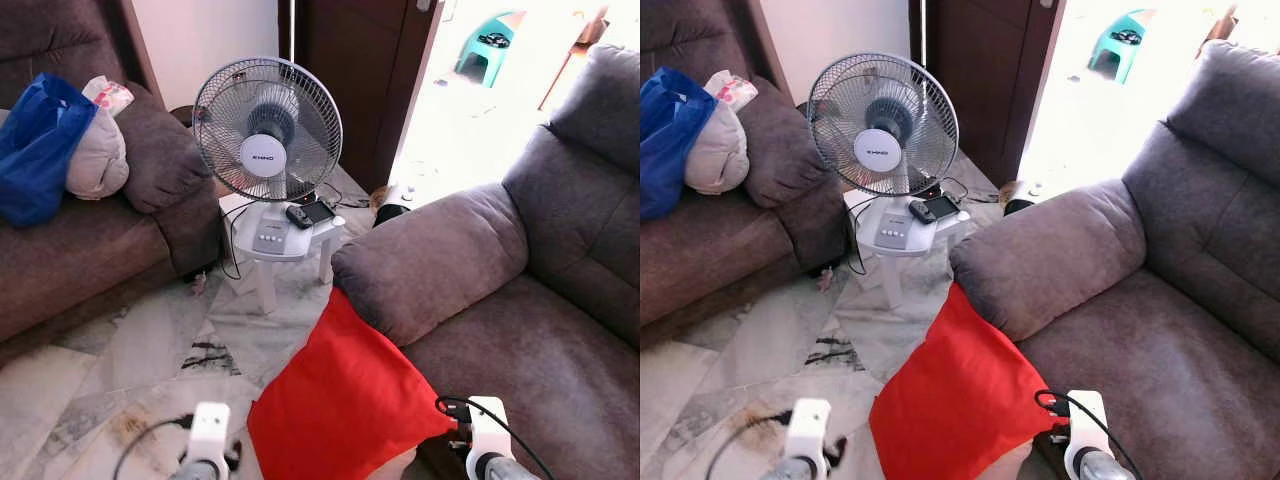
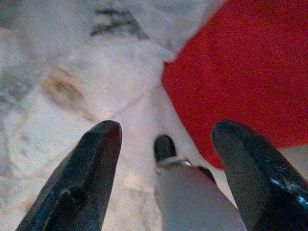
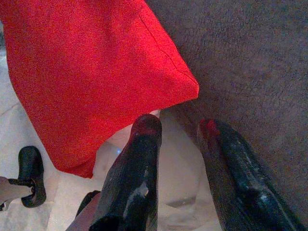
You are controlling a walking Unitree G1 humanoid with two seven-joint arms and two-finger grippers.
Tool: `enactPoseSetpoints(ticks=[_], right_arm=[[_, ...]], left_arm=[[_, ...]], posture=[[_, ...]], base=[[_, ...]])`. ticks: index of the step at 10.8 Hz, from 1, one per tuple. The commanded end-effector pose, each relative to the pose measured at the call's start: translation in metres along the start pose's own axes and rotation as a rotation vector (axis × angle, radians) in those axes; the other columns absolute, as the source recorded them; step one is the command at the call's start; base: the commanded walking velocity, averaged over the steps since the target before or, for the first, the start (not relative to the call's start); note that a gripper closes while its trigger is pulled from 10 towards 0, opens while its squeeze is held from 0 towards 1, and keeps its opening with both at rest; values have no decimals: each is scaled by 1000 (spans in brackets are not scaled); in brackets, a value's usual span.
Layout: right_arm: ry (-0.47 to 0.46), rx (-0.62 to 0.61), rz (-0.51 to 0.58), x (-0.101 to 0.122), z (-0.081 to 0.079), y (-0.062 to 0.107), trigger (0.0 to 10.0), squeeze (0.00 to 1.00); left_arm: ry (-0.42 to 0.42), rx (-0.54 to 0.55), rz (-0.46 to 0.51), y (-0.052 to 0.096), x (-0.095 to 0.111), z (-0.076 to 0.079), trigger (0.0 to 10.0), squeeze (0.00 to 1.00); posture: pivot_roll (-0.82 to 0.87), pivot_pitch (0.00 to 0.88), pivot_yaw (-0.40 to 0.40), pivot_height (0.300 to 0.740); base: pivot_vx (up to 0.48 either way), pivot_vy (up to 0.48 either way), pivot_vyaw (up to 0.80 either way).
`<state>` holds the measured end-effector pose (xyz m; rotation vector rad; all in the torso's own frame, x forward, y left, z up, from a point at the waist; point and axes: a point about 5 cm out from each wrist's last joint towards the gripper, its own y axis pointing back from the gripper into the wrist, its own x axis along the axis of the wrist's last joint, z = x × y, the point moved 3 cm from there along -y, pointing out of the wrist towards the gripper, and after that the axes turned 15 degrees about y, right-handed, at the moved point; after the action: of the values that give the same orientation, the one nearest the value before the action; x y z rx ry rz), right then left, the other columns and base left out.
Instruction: Move the pillow to the sofa from floor
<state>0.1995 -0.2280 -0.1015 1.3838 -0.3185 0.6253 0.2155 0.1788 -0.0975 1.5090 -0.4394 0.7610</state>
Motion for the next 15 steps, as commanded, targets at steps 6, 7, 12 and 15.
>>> enactPoseSetpoints(ticks=[6, 7, 12, 15], right_arm=[[-54, -58, 241, 50, 19, 1, 10000, 0], [-66, -82, 365, 80, 29, 4, 10000, 0], [-89, -249, 825, 163, 30, 42, 10000, 0], [-48, -260, 915, 175, 26, 59, 10000, 0]], left_arm=[[-49, 14, 420, 0, 89, 3, 10000, 0], [-33, 8, 511, 3, 109, 3, 10000, 0], [-61, -64, 911, 41, 178, 16, 10000, 0], [-32, -96, 994, 59, 190, 27, 10000, 0]], posture=[[71, 0, -75, 740], [70, 0, -72, 740], [84, 0, -59, 740], [74, 0, -56, 740]], base=[[0, 0, 0], [0, 0, 0], [0, 0, 0], [0, 0, 0]])
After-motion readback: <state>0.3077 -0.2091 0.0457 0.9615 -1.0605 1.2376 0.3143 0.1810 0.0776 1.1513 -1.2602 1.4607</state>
